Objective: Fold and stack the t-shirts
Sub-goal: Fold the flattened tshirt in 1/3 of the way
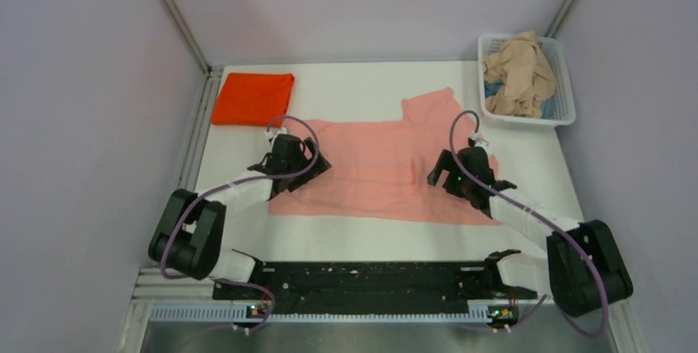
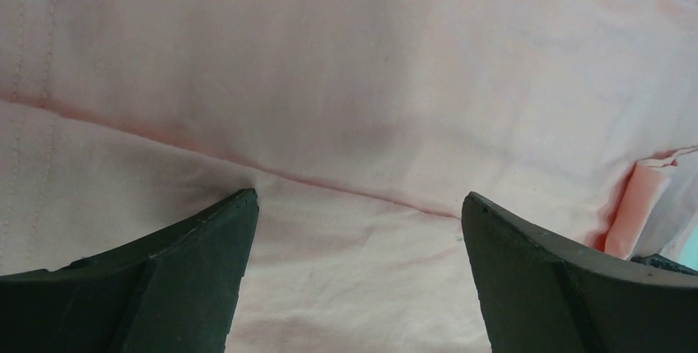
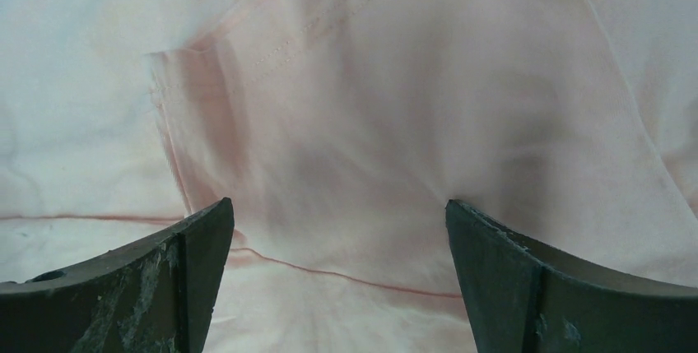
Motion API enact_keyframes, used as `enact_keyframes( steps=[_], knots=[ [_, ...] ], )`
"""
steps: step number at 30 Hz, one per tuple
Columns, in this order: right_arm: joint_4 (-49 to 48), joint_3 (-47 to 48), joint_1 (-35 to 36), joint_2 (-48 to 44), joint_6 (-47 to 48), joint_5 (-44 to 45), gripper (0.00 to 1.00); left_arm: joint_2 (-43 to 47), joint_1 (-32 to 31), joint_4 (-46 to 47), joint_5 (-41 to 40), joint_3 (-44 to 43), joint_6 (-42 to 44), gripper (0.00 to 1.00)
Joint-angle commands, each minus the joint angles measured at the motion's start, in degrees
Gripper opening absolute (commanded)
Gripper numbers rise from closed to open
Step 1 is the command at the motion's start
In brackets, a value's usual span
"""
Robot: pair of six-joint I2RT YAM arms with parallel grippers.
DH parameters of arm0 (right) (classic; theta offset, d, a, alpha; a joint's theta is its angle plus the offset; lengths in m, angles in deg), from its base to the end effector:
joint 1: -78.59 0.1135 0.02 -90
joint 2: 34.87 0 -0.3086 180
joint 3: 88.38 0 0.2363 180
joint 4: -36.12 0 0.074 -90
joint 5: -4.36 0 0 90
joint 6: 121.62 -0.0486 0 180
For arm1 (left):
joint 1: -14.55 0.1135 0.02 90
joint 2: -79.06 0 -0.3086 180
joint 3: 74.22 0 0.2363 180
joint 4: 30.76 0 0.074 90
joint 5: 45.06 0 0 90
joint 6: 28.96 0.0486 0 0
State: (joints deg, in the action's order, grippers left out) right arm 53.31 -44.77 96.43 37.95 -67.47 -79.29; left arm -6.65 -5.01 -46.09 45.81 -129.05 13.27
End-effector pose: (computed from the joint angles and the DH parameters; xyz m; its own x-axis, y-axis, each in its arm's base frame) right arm 0.2105 0.0621 0.2044 -0.6946 0.3879 -0.6059 0.2158 0.9157 0.3390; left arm 0.2679 -0.0960 0.2115 -0.7124 -0.5326 -0.4570 -0.2720 0.8098 -0.5198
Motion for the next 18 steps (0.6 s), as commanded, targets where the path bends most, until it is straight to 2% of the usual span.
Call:
enact_keyframes(
  steps=[1, 6, 10, 14, 18],
  knots=[
    [15.2, -6.9, 0.7, -9.4, -5.1, -0.8, 0.98, 8.6, -4.9, -10.1, -5.1, 9.0, -5.4, 0.99],
    [26.4, -7.5, 5.3, -20.2, -8.6, 2.7, 0.98, 18.4, -7.5, -13.7, -6.9, 16.8, -10.1, 0.99],
    [30.0, -8.0, 7.3, -25.6, -10.5, 3.1, 0.98, 25.6, -8.4, -14.6, -6.2, 20.2, -11.5, 0.99],
    [30.0, -4.5, 7.3, -26.8, -7.3, 5.8, 0.98, 29.3, -8.4, -17.7, -9.4, 15.5, -8.4, 0.99],
    [28.2, 2.1, 7.3, -27.6, -4.4, 10.9, 0.99, 28.5, -8.2, -19.2, -16.2, 7.8, -5.4, 0.99]
  ],
)
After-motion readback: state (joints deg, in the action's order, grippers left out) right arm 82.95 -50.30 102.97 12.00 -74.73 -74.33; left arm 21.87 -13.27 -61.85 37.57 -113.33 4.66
